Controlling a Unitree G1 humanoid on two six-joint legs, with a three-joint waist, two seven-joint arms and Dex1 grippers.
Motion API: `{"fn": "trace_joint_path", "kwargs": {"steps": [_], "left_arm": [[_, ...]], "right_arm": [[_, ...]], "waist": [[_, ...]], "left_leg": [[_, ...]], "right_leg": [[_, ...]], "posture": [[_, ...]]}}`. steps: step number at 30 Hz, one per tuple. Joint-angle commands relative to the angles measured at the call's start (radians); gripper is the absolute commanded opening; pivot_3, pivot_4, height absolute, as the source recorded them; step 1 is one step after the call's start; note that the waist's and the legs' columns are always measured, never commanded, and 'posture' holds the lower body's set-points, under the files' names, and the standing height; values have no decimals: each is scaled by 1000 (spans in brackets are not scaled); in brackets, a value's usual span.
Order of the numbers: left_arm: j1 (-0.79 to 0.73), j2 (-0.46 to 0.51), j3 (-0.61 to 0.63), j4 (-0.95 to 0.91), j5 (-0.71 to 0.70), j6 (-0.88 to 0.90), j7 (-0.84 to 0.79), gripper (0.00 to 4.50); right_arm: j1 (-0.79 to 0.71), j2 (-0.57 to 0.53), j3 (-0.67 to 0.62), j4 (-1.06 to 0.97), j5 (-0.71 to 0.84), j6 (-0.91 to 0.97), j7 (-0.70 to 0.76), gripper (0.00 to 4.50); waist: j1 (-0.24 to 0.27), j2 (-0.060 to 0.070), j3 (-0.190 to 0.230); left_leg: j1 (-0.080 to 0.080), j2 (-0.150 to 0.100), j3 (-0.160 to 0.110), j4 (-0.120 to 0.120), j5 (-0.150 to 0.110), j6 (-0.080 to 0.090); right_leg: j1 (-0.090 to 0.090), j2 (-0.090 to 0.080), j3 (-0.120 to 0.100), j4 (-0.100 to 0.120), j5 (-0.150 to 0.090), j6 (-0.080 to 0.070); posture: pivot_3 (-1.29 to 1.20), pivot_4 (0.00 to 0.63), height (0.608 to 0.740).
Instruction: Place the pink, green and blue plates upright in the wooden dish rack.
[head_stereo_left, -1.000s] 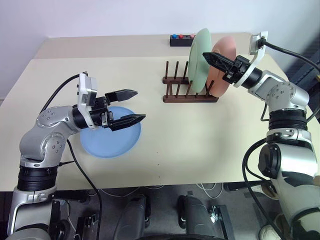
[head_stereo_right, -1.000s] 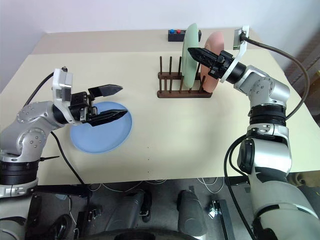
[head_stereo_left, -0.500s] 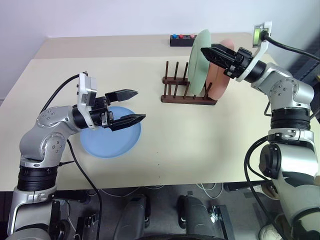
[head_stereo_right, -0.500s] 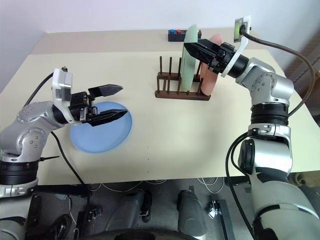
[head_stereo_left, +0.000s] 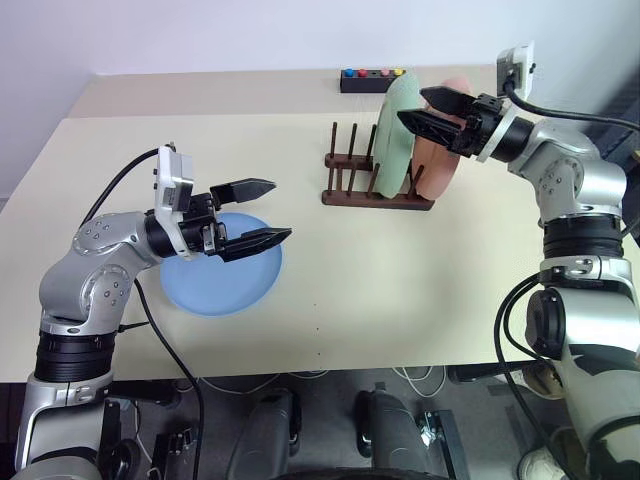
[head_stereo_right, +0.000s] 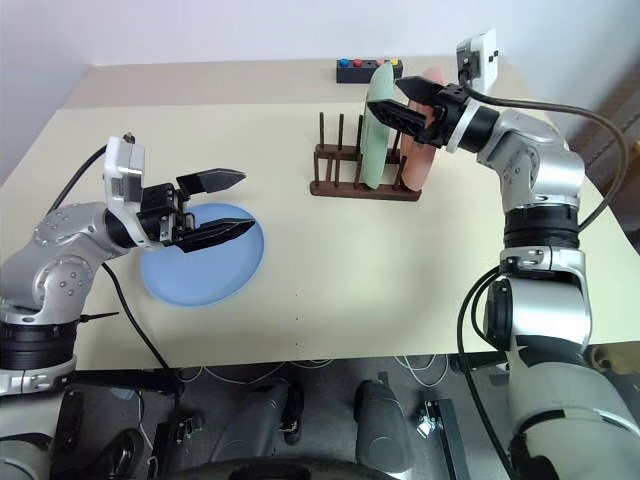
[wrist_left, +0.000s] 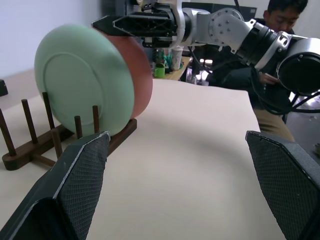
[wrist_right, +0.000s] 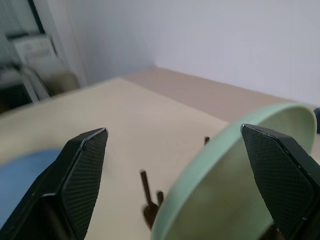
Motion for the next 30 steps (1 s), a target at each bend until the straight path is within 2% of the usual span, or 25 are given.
{"fn": "trace_joint_path", "kwargs": {"steps": [1, 6, 11, 15, 18, 25, 30], "left_arm": [[-13, 7, 17, -26, -11, -10, 0, 4500], [-14, 5, 17, -22, -10, -13, -1, 4500], [-13, 6, 22, -16, -4, -21, -1, 4500], [-10, 34, 48, 13, 21, -43, 1, 4500], [-8, 82, 98, 47, 38, -49, 21, 4500], [43, 196, 183, 98, 67, -20, 52, 4500], [136, 305, 275, 122, 24, 184, 119, 4500]], "right_arm": [[-38, -31, 16, -39, -40, -61, 8, 4347], [-62, -42, -5, -38, -29, -62, 4, 4347], [-96, -35, -102, -94, 112, 37, 21, 4347], [-93, -35, -171, -200, 266, 191, 28, 4347], [-12, -69, -150, -341, 342, 306, 92, 4347], [246, -133, -87, -571, 340, 209, 272, 4347], [327, -134, -96, -610, 384, 202, 319, 4347]], "waist": [[0, 0, 0], [0, 0, 0], [2, 0, 0], [2, 0, 0], [2, 0, 0], [3, 0, 0], [-1, 0, 0]], "left_leg": [[0, 0, 0, 0, 0, 0], [0, 0, 0, 0, 0, 0], [0, 0, 0, 0, 0, 0], [0, 0, 0, 0, 0, 0], [0, 1, 0, 0, 0, 0], [0, 0, -1, -1, 0, 0], [0, 1, -1, -1, 0, 0]], "right_leg": [[0, 0, 0, 0, 0, 0], [0, 0, 0, 0, 0, 0], [0, 0, 0, 0, 0, 0], [0, 0, 0, 0, 0, 0], [0, 0, 0, 0, 0, 0], [0, -1, 0, -1, 0, 0], [-1, -1, 0, 0, 0, 0]], "posture": [[0, 150, 735], [0, 150, 735], [0, 150, 735], [0, 150, 735], [0, 150, 735], [0, 150, 735], [0, 150, 735]]}}
